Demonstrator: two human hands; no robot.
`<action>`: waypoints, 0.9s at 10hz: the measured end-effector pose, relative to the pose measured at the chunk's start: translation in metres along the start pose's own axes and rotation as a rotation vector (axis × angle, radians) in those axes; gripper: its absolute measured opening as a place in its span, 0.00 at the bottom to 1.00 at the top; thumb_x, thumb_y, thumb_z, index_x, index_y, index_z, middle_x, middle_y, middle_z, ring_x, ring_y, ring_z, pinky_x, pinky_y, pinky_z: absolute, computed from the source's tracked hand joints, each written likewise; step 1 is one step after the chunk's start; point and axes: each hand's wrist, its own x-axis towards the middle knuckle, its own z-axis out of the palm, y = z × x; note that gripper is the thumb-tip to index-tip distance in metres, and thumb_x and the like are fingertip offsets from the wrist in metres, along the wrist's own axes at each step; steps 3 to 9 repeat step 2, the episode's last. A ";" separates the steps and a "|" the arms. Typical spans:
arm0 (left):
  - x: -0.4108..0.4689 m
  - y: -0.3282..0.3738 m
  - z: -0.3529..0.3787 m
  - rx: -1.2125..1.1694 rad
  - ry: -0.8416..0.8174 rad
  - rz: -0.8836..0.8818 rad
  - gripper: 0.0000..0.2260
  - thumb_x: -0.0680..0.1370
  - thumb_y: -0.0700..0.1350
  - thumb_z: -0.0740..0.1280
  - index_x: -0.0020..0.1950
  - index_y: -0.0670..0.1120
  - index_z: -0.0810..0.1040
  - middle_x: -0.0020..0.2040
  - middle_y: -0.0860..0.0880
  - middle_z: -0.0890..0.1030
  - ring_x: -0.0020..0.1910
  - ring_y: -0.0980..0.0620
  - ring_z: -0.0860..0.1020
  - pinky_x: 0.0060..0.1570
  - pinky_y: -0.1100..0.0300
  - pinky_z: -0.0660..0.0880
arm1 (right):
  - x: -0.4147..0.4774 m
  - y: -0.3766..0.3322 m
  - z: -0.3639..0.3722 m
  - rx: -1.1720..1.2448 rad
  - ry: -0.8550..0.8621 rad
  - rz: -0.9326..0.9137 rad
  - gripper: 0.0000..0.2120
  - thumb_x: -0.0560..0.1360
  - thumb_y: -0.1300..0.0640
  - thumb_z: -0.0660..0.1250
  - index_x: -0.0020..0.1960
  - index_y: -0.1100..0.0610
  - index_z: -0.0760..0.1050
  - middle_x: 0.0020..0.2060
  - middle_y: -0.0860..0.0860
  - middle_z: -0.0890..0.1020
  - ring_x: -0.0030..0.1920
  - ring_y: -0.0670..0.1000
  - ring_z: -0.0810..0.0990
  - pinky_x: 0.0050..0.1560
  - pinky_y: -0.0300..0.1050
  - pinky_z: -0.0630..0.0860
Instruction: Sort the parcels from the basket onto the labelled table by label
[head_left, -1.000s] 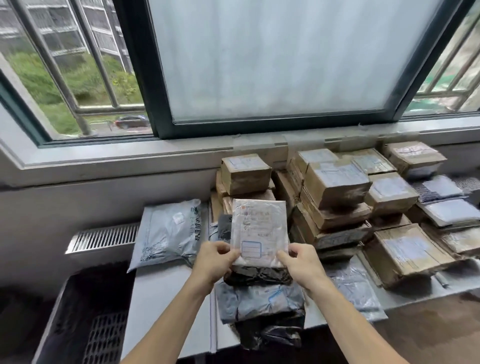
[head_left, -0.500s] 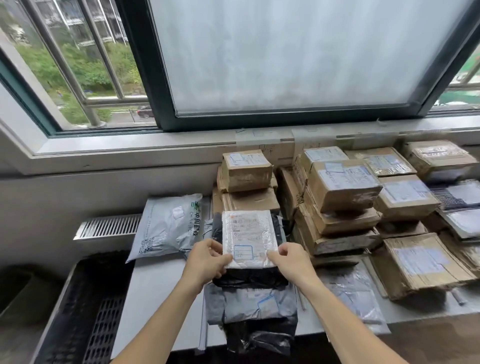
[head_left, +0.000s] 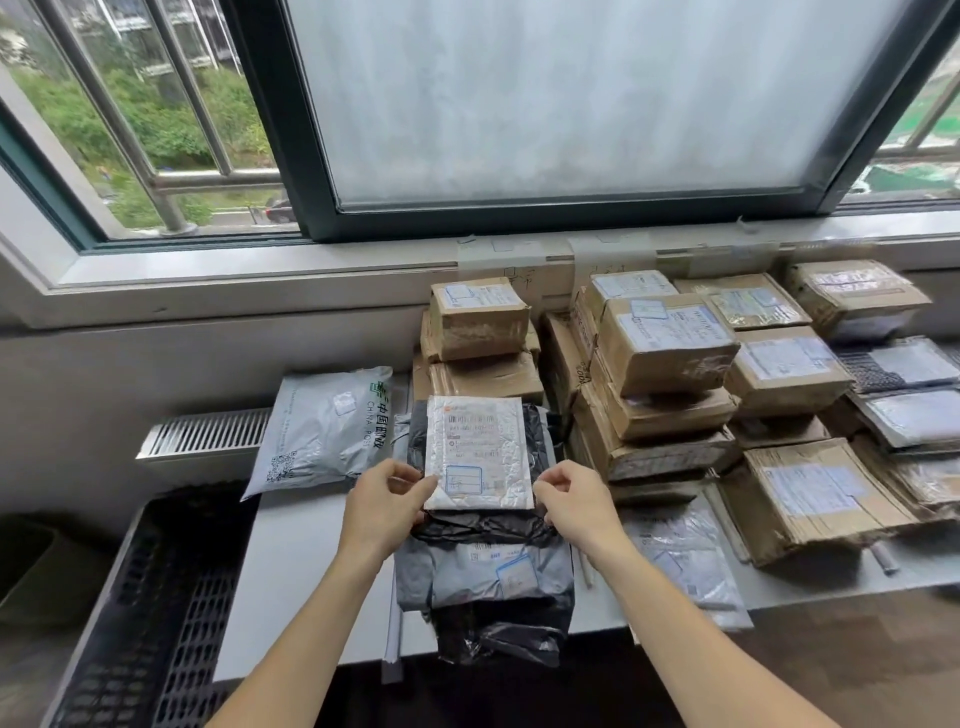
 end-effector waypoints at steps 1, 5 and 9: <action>-0.011 -0.001 0.005 0.007 0.044 0.060 0.06 0.76 0.49 0.77 0.44 0.49 0.81 0.42 0.50 0.85 0.42 0.47 0.85 0.46 0.50 0.81 | -0.012 0.010 -0.006 0.017 -0.004 -0.022 0.04 0.77 0.58 0.68 0.45 0.51 0.79 0.40 0.48 0.84 0.43 0.53 0.84 0.52 0.53 0.80; -0.033 0.009 0.017 0.048 0.076 0.143 0.04 0.77 0.47 0.75 0.45 0.49 0.82 0.43 0.52 0.85 0.44 0.54 0.83 0.48 0.56 0.79 | -0.020 0.024 -0.019 0.056 -0.006 -0.045 0.05 0.77 0.59 0.68 0.44 0.51 0.80 0.40 0.49 0.84 0.44 0.54 0.84 0.52 0.54 0.81; -0.033 0.009 0.017 0.048 0.076 0.143 0.04 0.77 0.47 0.75 0.45 0.49 0.82 0.43 0.52 0.85 0.44 0.54 0.83 0.48 0.56 0.79 | -0.020 0.024 -0.019 0.056 -0.006 -0.045 0.05 0.77 0.59 0.68 0.44 0.51 0.80 0.40 0.49 0.84 0.44 0.54 0.84 0.52 0.54 0.81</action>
